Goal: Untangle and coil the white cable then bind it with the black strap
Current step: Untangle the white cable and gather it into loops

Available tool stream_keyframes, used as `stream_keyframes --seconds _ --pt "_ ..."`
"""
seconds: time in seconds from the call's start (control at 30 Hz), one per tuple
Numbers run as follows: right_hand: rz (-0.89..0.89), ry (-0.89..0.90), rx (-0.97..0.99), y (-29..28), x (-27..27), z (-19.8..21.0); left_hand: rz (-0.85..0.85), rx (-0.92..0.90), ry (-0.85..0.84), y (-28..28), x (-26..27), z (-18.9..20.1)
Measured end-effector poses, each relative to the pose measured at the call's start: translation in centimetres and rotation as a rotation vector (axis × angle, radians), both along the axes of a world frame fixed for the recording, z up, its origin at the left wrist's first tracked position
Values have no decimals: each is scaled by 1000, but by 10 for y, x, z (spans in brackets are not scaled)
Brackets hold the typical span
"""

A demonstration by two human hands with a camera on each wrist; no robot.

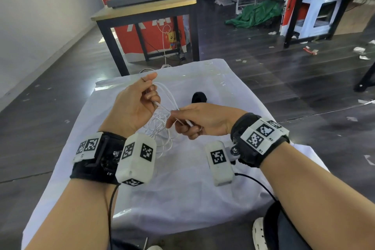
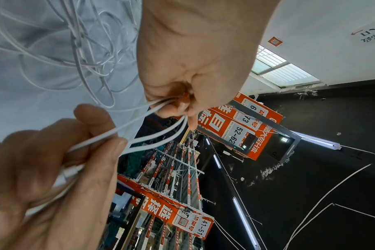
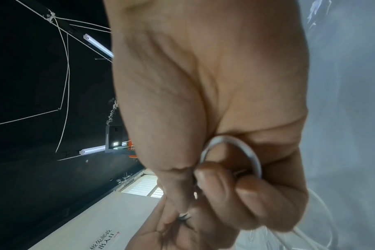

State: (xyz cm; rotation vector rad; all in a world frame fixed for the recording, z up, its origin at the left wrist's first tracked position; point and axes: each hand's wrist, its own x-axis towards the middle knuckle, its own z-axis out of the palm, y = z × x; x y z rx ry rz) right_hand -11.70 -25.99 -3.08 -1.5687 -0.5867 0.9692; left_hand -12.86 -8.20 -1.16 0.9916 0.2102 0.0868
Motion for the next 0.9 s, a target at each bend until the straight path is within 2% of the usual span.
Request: stream_keyframes --seconds 0.17,0.4,0.5,0.63,0.8,0.9 --pt "-38 -70 14 6 2 3 61 104 -13 0 0 3" --pt "-273 -153 151 17 3 11 102 67 -13 4 -6 5" --pt "-328 -212 137 19 5 12 74 178 -35 2 -8 8" --pt "-339 -372 5 23 8 12 107 269 -57 0 -8 13" --pt "-261 -420 -118 30 7 10 126 145 -97 11 -3 21" --pt "-223 -409 -123 32 5 15 153 108 -127 17 -4 25"
